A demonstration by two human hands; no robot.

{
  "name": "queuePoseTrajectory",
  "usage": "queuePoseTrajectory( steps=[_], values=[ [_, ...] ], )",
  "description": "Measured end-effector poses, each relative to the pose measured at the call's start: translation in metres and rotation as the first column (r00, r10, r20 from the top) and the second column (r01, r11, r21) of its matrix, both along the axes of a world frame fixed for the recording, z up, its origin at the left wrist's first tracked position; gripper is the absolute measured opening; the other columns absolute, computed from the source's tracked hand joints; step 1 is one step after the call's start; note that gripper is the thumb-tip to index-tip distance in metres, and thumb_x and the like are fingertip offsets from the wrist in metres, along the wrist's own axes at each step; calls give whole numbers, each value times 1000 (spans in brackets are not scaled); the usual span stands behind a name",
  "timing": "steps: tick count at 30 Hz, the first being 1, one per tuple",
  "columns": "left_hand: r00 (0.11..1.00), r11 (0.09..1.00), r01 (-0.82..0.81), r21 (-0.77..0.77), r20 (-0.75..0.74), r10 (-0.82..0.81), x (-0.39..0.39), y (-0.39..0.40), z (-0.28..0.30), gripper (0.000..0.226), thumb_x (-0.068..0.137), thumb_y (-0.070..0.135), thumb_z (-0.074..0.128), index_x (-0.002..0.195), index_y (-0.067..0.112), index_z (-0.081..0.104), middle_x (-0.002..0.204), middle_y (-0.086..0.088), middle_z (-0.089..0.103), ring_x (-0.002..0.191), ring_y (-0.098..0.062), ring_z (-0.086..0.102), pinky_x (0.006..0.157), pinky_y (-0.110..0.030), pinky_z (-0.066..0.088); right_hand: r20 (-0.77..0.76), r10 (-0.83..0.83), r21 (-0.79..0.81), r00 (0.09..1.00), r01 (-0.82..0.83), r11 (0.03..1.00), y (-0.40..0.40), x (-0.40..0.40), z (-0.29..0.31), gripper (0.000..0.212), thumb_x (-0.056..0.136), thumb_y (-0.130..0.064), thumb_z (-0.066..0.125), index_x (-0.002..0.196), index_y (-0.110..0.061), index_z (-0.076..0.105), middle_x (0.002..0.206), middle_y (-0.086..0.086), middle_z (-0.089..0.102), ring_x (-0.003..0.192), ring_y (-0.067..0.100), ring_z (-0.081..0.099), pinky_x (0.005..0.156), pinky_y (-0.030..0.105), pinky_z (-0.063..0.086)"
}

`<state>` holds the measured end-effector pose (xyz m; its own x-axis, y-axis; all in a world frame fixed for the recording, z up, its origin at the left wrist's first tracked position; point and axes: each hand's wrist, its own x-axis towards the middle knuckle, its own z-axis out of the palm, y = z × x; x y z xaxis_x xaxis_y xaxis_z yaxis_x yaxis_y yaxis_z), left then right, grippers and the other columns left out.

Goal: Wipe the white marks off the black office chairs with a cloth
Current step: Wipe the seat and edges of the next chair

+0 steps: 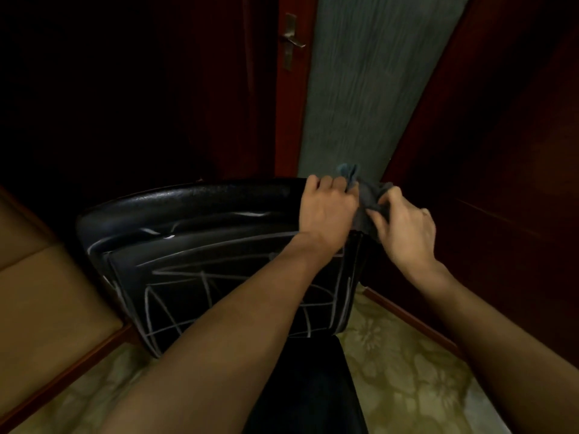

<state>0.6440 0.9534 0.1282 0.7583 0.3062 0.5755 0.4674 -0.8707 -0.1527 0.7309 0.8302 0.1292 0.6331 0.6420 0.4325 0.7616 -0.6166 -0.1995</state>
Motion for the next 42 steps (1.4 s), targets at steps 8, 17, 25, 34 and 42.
queuePoseTrajectory(
  steps=[8, 17, 25, 34, 42],
  values=[
    [982, 992, -128, 2, 138, 127, -89, 61, -1, 36, 93, 35, 52, 112, 16, 75, 76, -8, 68, 69, -30, 63, 73, -38, 38, 7, 215, 75, 977, -214, 974, 70, -66, 12, 37, 91, -29, 65, 126, -15, 60, 108, 11, 71, 91, 34, 68, 75, 42, 50],
    [903, 904, -413, -107, 79, 422, -228, 131, -4, 41, 100, 38, 46, 126, 14, 67, 86, -11, 70, 78, -33, 63, 75, -40, 37, 92, 485, -140, 870, -471, 871, 184, -179, 31, 32, 97, -28, 57, 124, -12, 52, 107, 6, 69, 94, 29, 66, 70, 35, 33],
    [800, 811, -531, -246, 170, 575, -318, 159, -30, 38, 101, 34, 51, 131, 14, 64, 81, -13, 63, 73, -36, 60, 72, -42, 33, 128, 642, -266, 756, -597, 757, 240, -261, 33, 43, 97, -30, 57, 134, -11, 44, 113, 5, 67, 97, 26, 67, 70, 34, 35],
    [726, 692, -451, -564, 220, 652, -379, 180, -45, 41, 101, 40, 53, 135, 19, 62, 99, -14, 68, 92, -39, 64, 77, -43, 42, 35, 694, -407, 719, -624, 667, 286, -330, 42, 27, 97, -28, 59, 120, -16, 59, 119, 10, 62, 107, 32, 62, 69, 34, 37],
    [633, 488, -208, -847, 264, 728, -411, 166, -81, 35, 98, 37, 60, 123, 14, 71, 115, -11, 73, 109, -29, 67, 88, -43, 55, 38, 778, -477, 628, -673, 566, 280, -380, 29, 26, 99, -13, 50, 123, -10, 60, 122, 10, 62, 108, 31, 62, 74, 34, 38]
  ],
)
